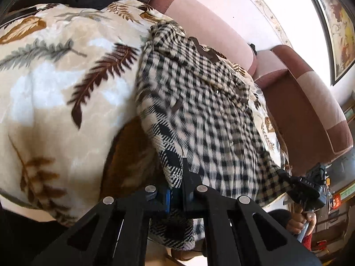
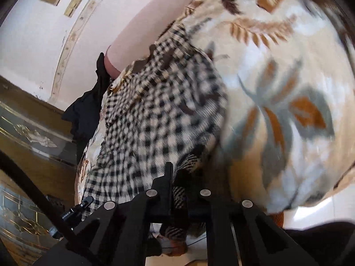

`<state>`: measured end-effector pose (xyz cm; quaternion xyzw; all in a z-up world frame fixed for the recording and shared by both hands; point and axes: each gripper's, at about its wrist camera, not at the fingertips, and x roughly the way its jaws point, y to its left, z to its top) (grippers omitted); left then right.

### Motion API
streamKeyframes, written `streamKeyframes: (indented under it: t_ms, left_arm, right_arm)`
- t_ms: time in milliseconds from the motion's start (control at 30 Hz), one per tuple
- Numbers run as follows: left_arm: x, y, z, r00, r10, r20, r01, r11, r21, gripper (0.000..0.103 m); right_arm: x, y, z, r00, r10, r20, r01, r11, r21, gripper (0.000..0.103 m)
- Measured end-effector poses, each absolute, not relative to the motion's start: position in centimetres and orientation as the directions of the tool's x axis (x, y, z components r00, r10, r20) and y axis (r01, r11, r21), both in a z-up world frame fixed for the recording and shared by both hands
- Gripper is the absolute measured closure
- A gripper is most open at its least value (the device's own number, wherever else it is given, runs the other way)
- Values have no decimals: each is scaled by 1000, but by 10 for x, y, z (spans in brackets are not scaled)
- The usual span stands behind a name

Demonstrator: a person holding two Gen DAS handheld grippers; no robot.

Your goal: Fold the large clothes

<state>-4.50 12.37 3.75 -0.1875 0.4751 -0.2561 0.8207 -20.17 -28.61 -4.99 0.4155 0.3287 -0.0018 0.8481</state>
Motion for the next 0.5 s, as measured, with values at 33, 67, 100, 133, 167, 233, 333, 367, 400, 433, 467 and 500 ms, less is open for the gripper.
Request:
streamKeyframes:
  t_ms: [33,67,100,133,167,233,333,367,400,433,467,500]
  left_arm:
    - [-40,123,42,420,-597,-684,241,800,-550,97]
    - [-32,122,49,428,-593,-682,241,802,-546,97]
    - [-23,121,55,440,-586,-680,241,807,-539,97]
    - [-12,120,62,456,-577,-678,245,814,-527,97]
    - [0,119,69,475,-566,-674,247,820,-515,97]
    - [29,115,83,508,-542,-669,241,835,-494,97]
    - [81,106,91,534,-519,-667,216,847,-486,97]
    - [97,102,92,542,-510,-668,208,852,-481,97]
    - [121,97,92,552,-497,-669,199,858,-473,97]
    - [138,94,91,557,-490,-670,193,861,-470,97]
    - [153,91,91,560,-485,-672,185,864,-469,97]
    - [174,86,88,564,-480,-672,180,866,-467,97]
  right_arm:
    - [-194,-288,-41,786,264,-559,272,664,696,94]
    - [-188,-289,-34,787,259,-560,268,673,689,94]
    - [-179,-291,-25,789,250,-561,265,685,678,94]
    - [-165,-294,-13,793,234,-562,260,704,661,94]
    - [-154,-294,-5,797,221,-562,259,715,649,94]
    - [-123,-302,12,809,191,-556,262,729,632,94]
    - [-75,-319,27,828,149,-540,281,723,631,94]
    - [-60,-323,31,834,134,-536,292,716,634,94]
    - [-46,-330,33,838,117,-533,307,707,637,94]
    - [-30,-336,35,841,89,-534,327,703,632,94]
    - [-12,-343,37,840,51,-539,352,705,616,94]
    - [1,-348,37,837,24,-546,372,707,602,94]
